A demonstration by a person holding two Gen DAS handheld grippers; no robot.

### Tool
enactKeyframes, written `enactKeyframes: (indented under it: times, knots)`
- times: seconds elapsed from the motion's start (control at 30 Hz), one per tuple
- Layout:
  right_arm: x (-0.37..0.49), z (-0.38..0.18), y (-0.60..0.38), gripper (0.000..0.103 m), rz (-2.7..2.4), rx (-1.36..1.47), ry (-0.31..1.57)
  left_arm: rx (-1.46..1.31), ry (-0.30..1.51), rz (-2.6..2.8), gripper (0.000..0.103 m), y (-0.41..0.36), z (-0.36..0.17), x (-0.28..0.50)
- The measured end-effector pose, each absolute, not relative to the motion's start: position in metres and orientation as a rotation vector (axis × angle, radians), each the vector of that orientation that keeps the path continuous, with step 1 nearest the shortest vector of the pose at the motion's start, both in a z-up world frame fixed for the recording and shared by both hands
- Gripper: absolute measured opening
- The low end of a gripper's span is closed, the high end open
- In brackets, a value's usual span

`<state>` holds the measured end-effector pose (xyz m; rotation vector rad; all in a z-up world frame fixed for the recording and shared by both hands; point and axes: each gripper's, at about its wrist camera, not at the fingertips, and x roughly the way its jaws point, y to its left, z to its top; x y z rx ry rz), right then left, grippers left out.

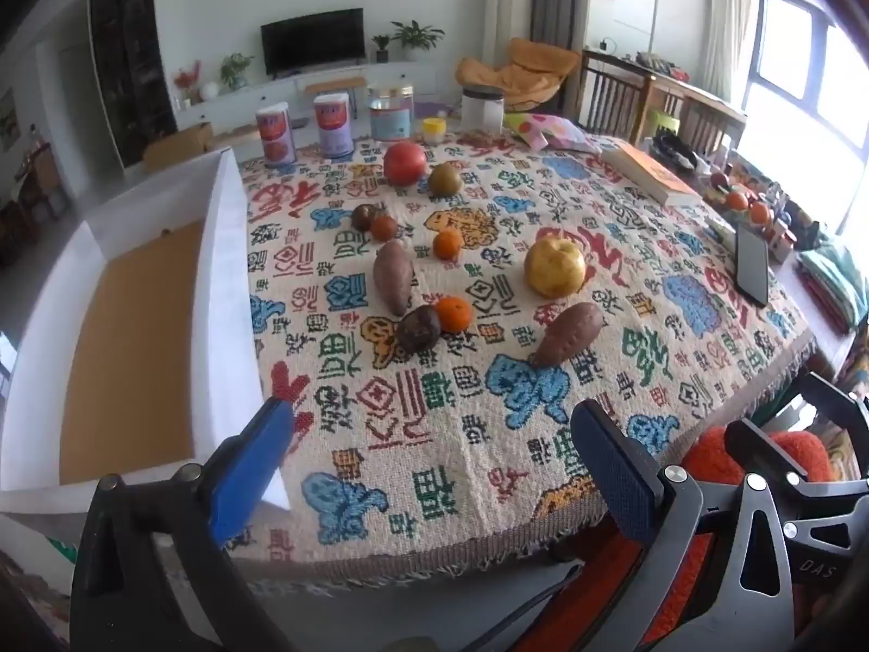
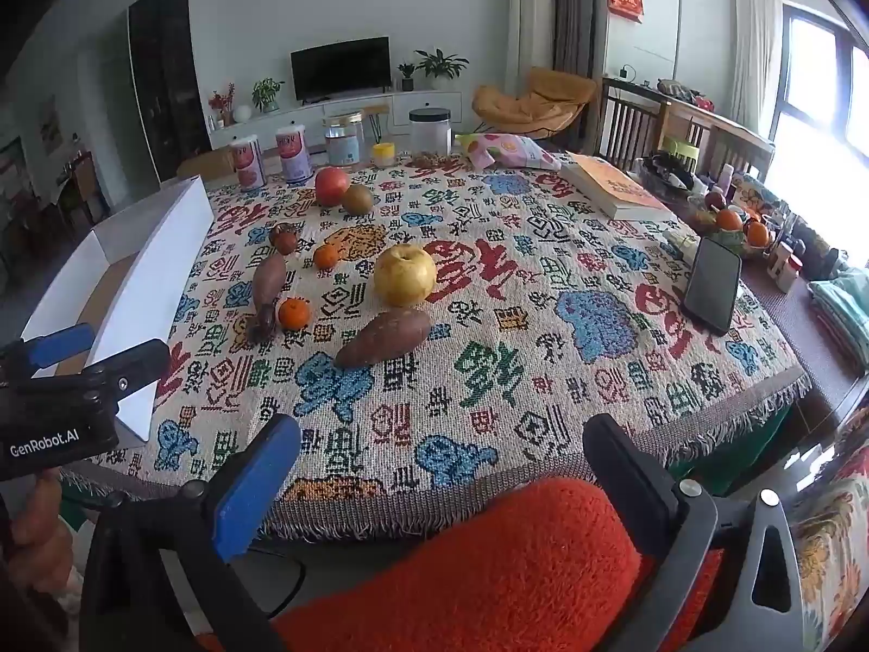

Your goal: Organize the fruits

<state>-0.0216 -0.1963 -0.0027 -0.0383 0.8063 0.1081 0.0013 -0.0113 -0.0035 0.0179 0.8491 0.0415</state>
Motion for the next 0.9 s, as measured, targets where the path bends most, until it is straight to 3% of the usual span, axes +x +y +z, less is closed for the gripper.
enactKeyframes:
  times: [0.9]
  knots:
    - [-0.016,-0.013,-0.202,0.103,0.121,-0.022,0.829,-0.028,0.899,0.015,0.102,-0.008,-0.013,0.008]
